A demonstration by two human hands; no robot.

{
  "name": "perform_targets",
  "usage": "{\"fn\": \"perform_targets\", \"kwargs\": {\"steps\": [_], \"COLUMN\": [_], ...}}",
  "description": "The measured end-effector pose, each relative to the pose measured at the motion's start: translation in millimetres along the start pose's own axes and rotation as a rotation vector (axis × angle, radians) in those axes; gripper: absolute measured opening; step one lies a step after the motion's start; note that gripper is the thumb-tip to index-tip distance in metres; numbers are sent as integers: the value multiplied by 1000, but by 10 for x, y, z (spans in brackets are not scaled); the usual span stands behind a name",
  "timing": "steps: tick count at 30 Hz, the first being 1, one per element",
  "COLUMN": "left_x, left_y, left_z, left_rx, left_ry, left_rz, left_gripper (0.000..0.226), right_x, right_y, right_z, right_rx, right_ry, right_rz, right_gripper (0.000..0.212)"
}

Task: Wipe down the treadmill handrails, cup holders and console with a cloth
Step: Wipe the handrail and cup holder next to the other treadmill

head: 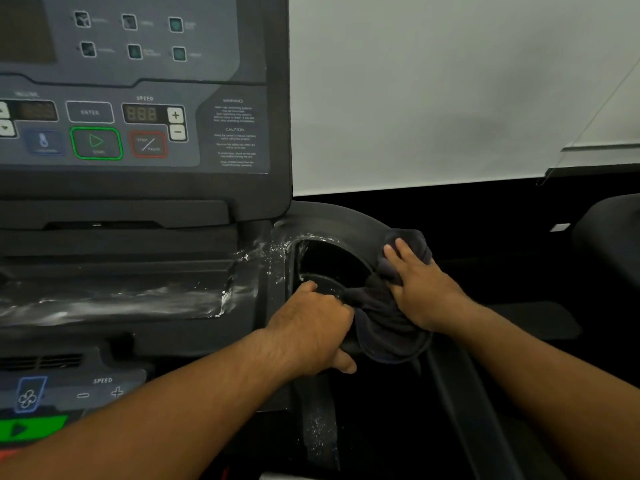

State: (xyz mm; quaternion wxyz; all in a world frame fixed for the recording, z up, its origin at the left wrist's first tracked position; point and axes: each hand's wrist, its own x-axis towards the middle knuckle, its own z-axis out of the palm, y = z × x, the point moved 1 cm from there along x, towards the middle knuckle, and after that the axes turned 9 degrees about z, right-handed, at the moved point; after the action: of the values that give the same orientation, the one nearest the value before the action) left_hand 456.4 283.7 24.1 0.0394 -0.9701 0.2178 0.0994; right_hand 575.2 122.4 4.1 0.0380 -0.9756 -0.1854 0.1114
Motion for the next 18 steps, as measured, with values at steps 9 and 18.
{"fn": "perform_targets", "kwargs": {"steps": [9,18], "left_x": [-148,-139], "left_y": [-477,-699], "left_z": [-147,-182], "left_rx": [9,40], "left_ry": [188,194], "left_rz": [-195,-325], "left_gripper": [51,35], "right_x": [939,1232], "right_y": [-521,-1159], "right_z": [-307,-351], "right_rx": [121,22], "right_ry": [-27,-58], "right_rz": [108,155], "right_gripper": [94,110]}}
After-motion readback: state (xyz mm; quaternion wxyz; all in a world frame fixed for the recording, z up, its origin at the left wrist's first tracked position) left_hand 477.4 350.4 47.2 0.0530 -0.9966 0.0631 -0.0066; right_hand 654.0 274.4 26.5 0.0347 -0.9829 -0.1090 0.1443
